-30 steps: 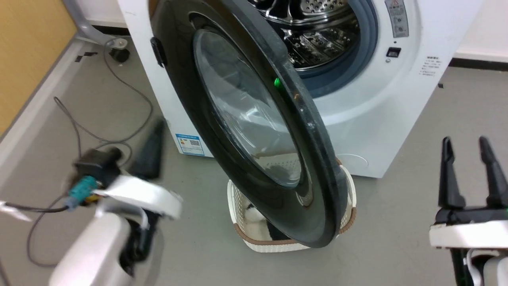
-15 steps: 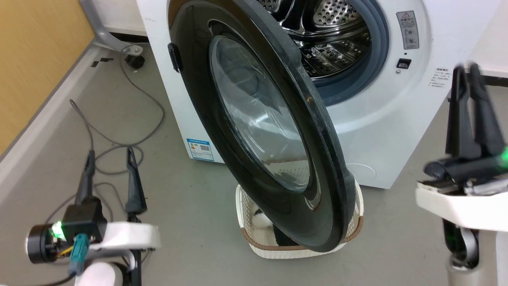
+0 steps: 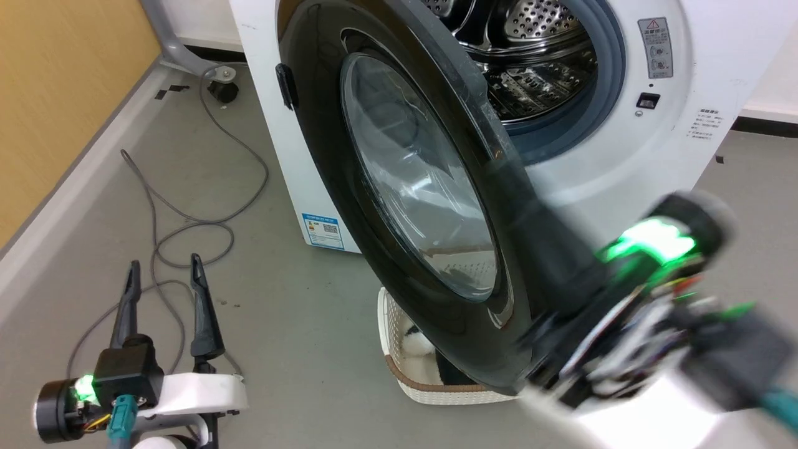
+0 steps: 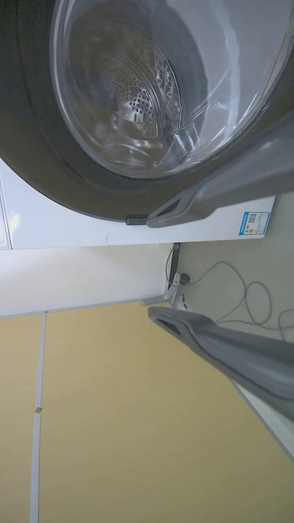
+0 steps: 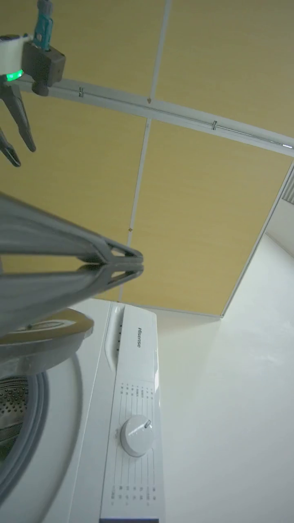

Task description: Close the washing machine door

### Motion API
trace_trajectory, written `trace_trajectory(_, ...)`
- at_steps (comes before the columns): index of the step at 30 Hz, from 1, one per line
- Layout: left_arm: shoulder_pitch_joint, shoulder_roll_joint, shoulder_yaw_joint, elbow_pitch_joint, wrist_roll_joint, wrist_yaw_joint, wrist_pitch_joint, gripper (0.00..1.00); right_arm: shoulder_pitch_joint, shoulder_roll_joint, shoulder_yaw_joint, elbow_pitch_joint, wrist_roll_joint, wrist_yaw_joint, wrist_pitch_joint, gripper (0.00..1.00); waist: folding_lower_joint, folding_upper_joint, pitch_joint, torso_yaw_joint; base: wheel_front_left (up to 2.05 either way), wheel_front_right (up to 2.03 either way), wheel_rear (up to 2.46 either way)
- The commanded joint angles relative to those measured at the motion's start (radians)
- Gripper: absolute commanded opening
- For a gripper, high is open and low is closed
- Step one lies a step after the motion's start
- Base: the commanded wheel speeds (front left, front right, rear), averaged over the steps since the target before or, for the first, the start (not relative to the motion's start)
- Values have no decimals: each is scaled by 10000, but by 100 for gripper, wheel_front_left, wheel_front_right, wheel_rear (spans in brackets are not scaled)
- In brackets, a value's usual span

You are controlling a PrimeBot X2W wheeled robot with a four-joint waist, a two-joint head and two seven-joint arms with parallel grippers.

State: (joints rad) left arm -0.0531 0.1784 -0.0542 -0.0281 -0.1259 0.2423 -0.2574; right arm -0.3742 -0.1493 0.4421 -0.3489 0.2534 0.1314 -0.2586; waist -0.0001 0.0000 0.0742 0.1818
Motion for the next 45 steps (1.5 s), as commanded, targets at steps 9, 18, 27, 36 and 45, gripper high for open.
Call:
trace_trajectory(9, 215, -462, 300, -125, 379, -331, -43, 100, 889, -628, 1865, 1846, -230, -7, -32, 0, 1, 0, 186, 9, 0, 0, 0)
trace_trajectory(18, 336, -859, 514, -58, 508, -630, -43, 100, 2157, -823, 1162, 3074, -771, -7, -32, 0, 1, 0, 440, -155, 0, 0, 0)
trace_trajectory(27, 95, -1097, 569, -106, 655, -869, -43, 100, 2215, -933, -580, 3724, -903, -7, -32, 0, 1, 0, 817, -358, 0, 0, 0)
trace_trajectory(36, -267, -1226, 297, -157, 683, -876, -43, 100, 733, -658, -2380, 4906, -993, -7, -32, 0, 1, 0, 1537, -461, 0, 0, 0)
trace_trajectory(45, -937, -1269, 97, -248, 643, -843, -43, 100, -1654, -850, -3405, 6423, -971, -7, -32, 0, 1, 0, 2556, -425, 0, 0, 0)
